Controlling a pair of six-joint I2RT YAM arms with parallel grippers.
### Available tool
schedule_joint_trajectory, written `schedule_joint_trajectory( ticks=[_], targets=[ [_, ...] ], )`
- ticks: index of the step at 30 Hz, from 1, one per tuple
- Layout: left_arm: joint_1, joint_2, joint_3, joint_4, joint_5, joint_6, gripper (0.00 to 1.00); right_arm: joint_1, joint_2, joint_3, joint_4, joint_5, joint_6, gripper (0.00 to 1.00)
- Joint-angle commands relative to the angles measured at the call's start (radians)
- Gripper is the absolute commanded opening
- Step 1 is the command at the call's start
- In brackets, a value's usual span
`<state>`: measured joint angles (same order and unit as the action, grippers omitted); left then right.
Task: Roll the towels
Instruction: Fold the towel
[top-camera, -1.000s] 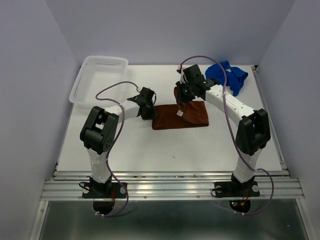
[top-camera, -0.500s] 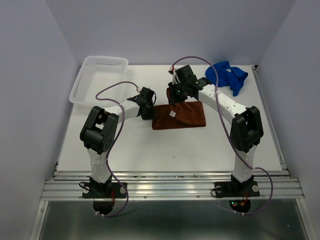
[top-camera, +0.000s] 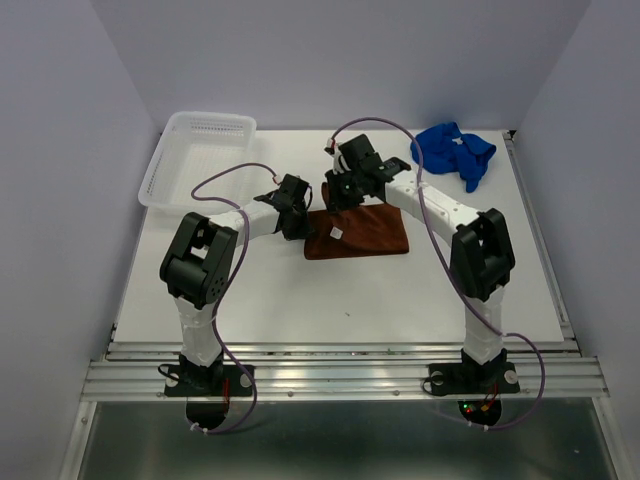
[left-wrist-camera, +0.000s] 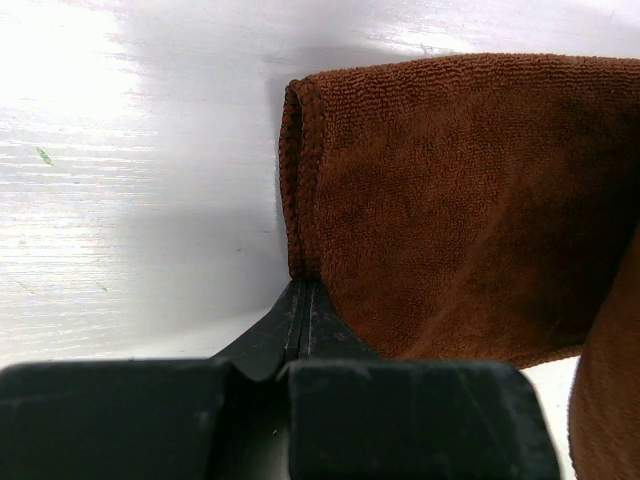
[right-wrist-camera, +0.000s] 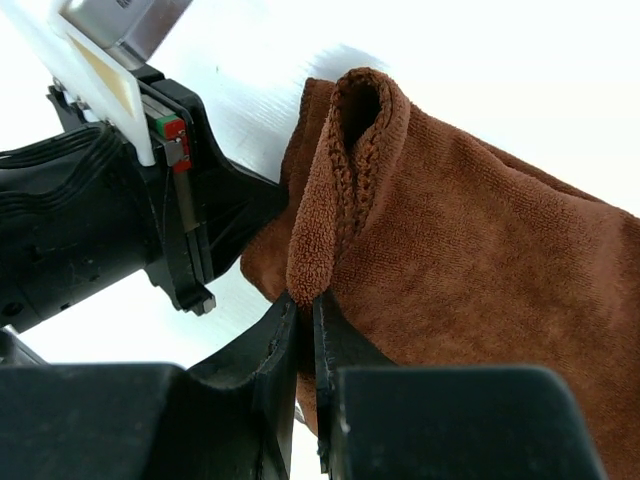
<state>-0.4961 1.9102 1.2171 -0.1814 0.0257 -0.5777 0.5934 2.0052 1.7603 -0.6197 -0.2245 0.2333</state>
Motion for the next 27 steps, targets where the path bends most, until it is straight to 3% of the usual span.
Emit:
schedule_joint_trajectory(
  ticks=[1,19,23,27],
  targets=[
    [-0.007,-0.014,-0.01,-0.01,-0.001,-0.004,0.0,0.014,0.018,0.056,0.037,-0.018,0.011,0.01],
    [-0.007,-0.019,-0.004,-0.033,-0.015,-0.021,0.0,0.023,0.182,0.119,0.063,-0.035,0.064,0.02],
    [-0.006,-0.02,0.001,-0.044,-0.058,-0.028,0.0,0.032,0.202,0.119,0.074,-0.061,0.078,0.07],
    [-0.002,-0.028,0.005,-0.066,-0.087,-0.045,0.0,0.032,0.211,0.123,0.08,-0.096,0.081,0.2]
  ],
)
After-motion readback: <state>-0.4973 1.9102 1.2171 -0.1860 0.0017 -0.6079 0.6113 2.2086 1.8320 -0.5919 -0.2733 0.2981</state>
